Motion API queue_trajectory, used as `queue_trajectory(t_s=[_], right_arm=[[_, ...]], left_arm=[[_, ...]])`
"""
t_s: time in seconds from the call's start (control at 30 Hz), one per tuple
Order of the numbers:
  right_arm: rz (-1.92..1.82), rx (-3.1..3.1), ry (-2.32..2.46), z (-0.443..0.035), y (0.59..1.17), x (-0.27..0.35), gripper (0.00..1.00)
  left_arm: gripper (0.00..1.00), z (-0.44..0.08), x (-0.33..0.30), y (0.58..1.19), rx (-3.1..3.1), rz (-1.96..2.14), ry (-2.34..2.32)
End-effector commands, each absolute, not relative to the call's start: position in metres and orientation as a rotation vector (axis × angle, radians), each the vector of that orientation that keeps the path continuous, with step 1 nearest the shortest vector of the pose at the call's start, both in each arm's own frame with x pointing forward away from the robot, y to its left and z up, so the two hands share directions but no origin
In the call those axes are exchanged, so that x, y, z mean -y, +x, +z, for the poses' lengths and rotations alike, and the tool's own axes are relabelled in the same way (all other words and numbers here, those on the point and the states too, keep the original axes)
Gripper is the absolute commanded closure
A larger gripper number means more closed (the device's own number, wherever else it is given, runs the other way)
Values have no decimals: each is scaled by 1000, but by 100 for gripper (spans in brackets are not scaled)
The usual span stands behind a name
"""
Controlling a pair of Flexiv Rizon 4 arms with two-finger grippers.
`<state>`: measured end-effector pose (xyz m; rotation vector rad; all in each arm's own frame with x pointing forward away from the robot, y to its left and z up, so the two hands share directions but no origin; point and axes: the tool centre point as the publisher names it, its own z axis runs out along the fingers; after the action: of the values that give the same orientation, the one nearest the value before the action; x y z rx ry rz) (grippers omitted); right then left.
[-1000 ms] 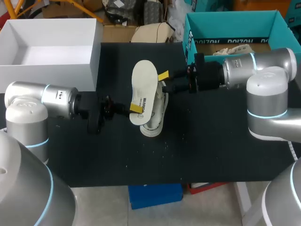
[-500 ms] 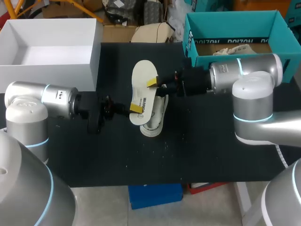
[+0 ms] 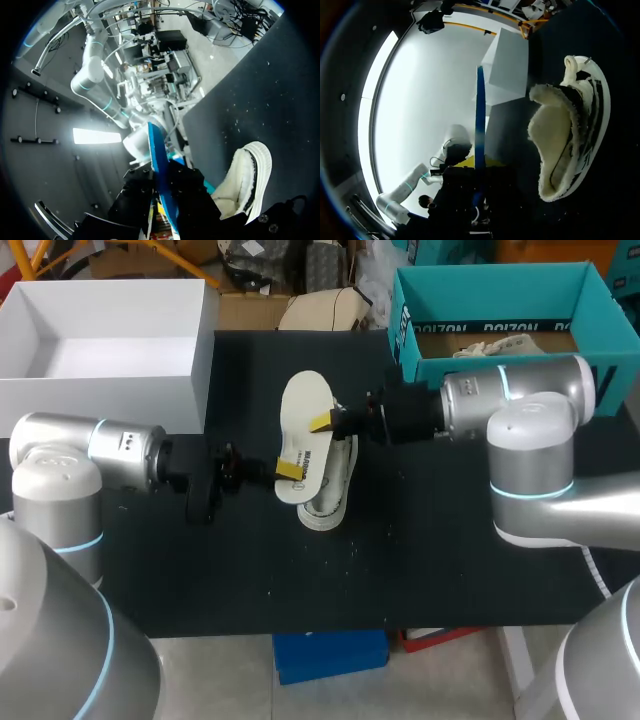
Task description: Take the shoe out of the shoebox, open the shoe tongue, remove and reinsert the insole, then place the shoe into the shoebox
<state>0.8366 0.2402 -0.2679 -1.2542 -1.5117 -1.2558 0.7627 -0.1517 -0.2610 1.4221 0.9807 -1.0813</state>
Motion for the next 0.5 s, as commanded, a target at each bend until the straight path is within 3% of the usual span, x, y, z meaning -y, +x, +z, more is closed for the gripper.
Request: queue_trajectory(t_s=[0.03,0.33,0.5], right_arm=[[-1257,1511,-1256,-269,836,-241,100],[-1257,1511,-1256,-269,836,-241,100],[-1257,1511,-1256,-269,836,-241,100]], left_arm=[[0,-246,142,757,-1165,-979,1526],[0,-200,90,735,-1672,-789,1838],[0,-175,98,736,-1993,-587,2040]])
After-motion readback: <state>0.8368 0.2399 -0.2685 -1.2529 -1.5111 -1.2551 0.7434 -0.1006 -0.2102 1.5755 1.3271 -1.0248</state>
